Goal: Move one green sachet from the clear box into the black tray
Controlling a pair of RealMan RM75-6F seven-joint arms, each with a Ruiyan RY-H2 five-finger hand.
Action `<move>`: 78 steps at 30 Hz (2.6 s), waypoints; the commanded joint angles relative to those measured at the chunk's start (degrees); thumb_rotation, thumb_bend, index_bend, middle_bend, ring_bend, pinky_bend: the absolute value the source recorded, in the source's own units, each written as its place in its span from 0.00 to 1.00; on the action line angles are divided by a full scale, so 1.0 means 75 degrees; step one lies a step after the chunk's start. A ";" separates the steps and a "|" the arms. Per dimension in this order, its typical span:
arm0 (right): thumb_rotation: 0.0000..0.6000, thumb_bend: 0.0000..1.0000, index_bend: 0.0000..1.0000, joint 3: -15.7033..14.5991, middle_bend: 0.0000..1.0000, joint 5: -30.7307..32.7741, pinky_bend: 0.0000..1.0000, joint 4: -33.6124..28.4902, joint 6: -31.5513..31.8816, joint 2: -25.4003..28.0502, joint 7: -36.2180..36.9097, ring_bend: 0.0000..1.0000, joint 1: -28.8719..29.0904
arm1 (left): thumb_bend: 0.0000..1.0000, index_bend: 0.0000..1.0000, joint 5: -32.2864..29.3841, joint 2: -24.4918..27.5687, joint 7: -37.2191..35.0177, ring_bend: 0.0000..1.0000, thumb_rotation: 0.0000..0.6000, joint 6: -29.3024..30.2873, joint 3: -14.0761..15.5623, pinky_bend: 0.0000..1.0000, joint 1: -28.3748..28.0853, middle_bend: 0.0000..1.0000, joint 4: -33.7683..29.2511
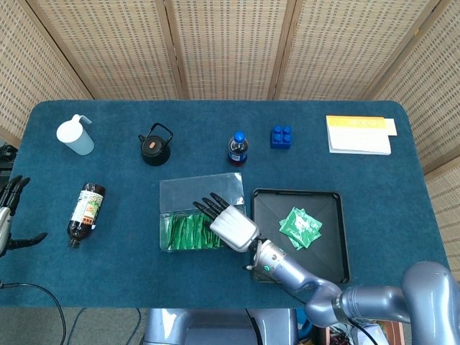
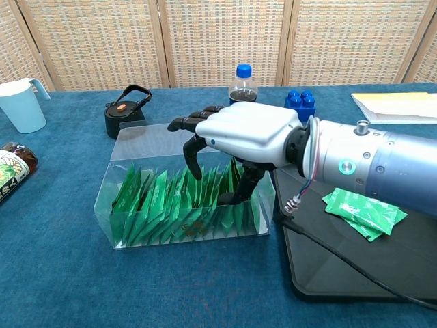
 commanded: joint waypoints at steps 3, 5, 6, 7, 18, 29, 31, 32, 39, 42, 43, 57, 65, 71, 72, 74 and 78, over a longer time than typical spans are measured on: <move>1.00 0.43 0.48 0.0025 0.10 0.0014 0.00 0.0050 -0.0062 -0.0044 -0.0007 0.00 -0.0002 | 0.10 0.00 -0.0008 0.0004 -0.0011 0.00 1.00 0.0006 -0.0002 0.00 0.0004 0.00 0.0003; 1.00 0.44 0.49 0.0043 0.10 0.0016 0.00 0.0076 -0.0073 -0.0074 0.0007 0.00 -0.0007 | 0.10 0.00 -0.0012 0.0003 -0.0012 0.00 1.00 0.0009 -0.0004 0.00 0.0005 0.00 0.0007; 1.00 0.44 0.49 0.0054 0.10 0.0023 0.00 0.0098 -0.0084 -0.0095 0.0015 0.00 -0.0010 | 0.10 0.00 -0.0012 0.0001 -0.0012 0.00 1.00 0.0009 -0.0003 0.00 0.0005 0.00 0.0008; 1.00 0.45 0.49 0.0062 0.10 0.0029 0.00 0.0119 -0.0090 -0.0113 0.0020 0.00 -0.0011 | 0.10 0.00 -0.0010 0.0000 -0.0012 0.00 1.00 0.0006 -0.0002 0.00 0.0004 0.00 0.0009; 1.00 0.50 0.50 0.0277 0.11 0.0189 0.00 0.0559 -0.0114 -0.0452 0.0067 0.00 -0.0020 | 0.10 0.00 -0.0075 -0.0003 0.0019 0.00 1.00 -0.0051 -0.0013 0.00 -0.0025 0.00 0.0009; 1.00 0.53 0.51 0.0285 0.11 0.0109 0.00 0.0721 -0.0104 -0.0529 0.0102 0.00 -0.0080 | 0.10 0.00 -0.0091 -0.0020 0.0058 0.00 1.00 -0.0051 -0.0011 0.00 -0.0030 0.00 0.0012; 1.00 0.54 0.52 0.0285 0.11 0.0098 0.00 0.0742 -0.0113 -0.0543 0.0118 0.00 -0.0086 | 0.10 0.00 -0.0091 -0.0026 0.0047 0.00 1.00 -0.0053 -0.0008 0.00 -0.0029 0.00 0.0032; 1.00 0.56 0.52 0.0285 0.11 0.0091 0.00 0.0751 -0.0117 -0.0545 0.0122 0.00 -0.0090 | 0.10 0.00 -0.0089 -0.0036 0.0036 0.00 1.00 -0.0056 -0.0003 0.00 -0.0027 0.00 0.0050; 1.00 0.58 0.52 0.0310 0.11 0.0055 0.00 0.0771 -0.0129 -0.0563 0.0167 0.00 -0.0115 | 0.10 0.00 -0.0103 -0.0008 0.0037 0.00 1.00 -0.0057 -0.0015 0.00 -0.0031 0.00 0.0014; 1.00 0.58 0.52 0.0312 0.11 0.0049 0.00 0.0789 -0.0138 -0.0584 0.0164 0.00 -0.0120 | 0.10 0.00 -0.0109 -0.0010 0.0022 0.00 1.00 -0.0059 -0.0016 0.00 -0.0030 0.00 0.0030; 1.00 0.59 0.52 0.0312 0.11 0.0048 0.00 0.0798 -0.0147 -0.0596 0.0163 0.00 -0.0121 | 0.10 0.00 -0.0104 -0.0011 0.0004 0.00 1.00 -0.0053 -0.0013 0.00 -0.0024 0.00 0.0046; 1.00 0.60 0.54 0.0322 0.12 -0.0030 0.00 0.0913 -0.0162 -0.0650 0.0267 0.00 -0.0172 | 0.10 0.00 -0.0104 -0.0004 0.0002 0.00 1.00 -0.0059 -0.0017 0.00 -0.0031 0.00 0.0034; 1.00 0.62 0.56 0.0317 0.12 -0.0083 0.00 0.0977 -0.0167 -0.0671 0.0373 0.00 -0.0212 | 0.10 0.00 -0.0119 -0.0019 0.0010 0.00 1.00 -0.0067 -0.0012 0.00 -0.0031 0.00 0.0049; 1.00 0.62 0.59 0.0331 0.13 -0.0150 0.00 0.1015 -0.0144 -0.0688 0.0425 0.00 -0.0227 | 0.10 0.00 -0.0139 -0.0002 0.0039 0.00 1.00 -0.0085 -0.0023 0.00 -0.0045 0.00 0.0009; 1.00 0.62 0.59 0.0333 0.13 -0.0156 0.00 0.1021 -0.0142 -0.0691 0.0431 0.00 -0.0230 | 0.10 0.00 -0.0140 -0.0004 0.0038 0.00 1.00 -0.0087 -0.0020 0.00 -0.0044 0.00 0.0013; 1.00 0.62 0.60 0.0337 0.13 -0.0171 0.00 0.1036 -0.0135 -0.0701 0.0444 0.00 -0.0237 | 0.10 0.00 -0.0147 -0.0015 0.0026 0.00 1.00 -0.0089 -0.0020 0.00 -0.0042 0.00 0.0041; 1.00 0.62 0.61 0.0329 0.14 -0.0196 0.00 0.1078 -0.0134 -0.0736 0.0470 0.00 -0.0252 | 0.10 0.00 -0.0137 -0.0013 0.0010 0.00 1.00 -0.0080 -0.0023 0.00 -0.0042 0.00 0.0050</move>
